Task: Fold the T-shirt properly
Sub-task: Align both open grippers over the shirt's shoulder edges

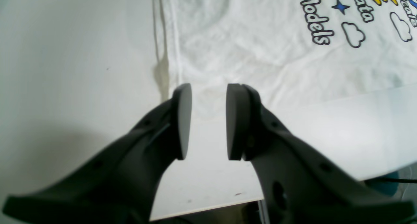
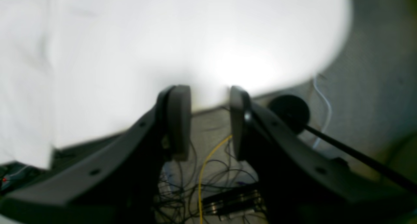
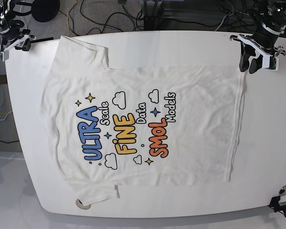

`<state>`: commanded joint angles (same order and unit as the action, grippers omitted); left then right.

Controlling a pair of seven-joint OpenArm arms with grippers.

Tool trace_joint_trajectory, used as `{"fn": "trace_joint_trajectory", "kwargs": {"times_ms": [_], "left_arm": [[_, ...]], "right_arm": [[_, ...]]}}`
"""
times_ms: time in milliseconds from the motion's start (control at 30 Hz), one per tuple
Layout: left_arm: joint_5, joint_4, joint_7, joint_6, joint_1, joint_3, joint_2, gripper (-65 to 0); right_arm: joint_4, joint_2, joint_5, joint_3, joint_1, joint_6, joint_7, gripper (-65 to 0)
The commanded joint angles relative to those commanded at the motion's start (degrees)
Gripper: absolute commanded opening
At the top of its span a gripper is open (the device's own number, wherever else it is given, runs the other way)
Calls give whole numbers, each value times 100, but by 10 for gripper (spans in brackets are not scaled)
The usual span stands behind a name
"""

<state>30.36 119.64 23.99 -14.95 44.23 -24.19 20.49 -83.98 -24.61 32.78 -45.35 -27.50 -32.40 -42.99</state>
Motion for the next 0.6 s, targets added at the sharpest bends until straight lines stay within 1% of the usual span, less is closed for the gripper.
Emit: {"fn": "trace_joint_trajectory", "kwargs": {"times_ms": [133,367,600], "left_arm": [[-183,-171,74,-12,-185,40,3,-465],[-276,-354,239,-17,-462,57,-3,-461],[-356,-524,286,6,-678,233,4,-462]], "right_arm": [[15,-27,-5,115,-1,-1,24,-429],[62,-177,-10,177,-1,-19,47,-401],[212,-339,-32,321,326,-4,65,-397]]}}
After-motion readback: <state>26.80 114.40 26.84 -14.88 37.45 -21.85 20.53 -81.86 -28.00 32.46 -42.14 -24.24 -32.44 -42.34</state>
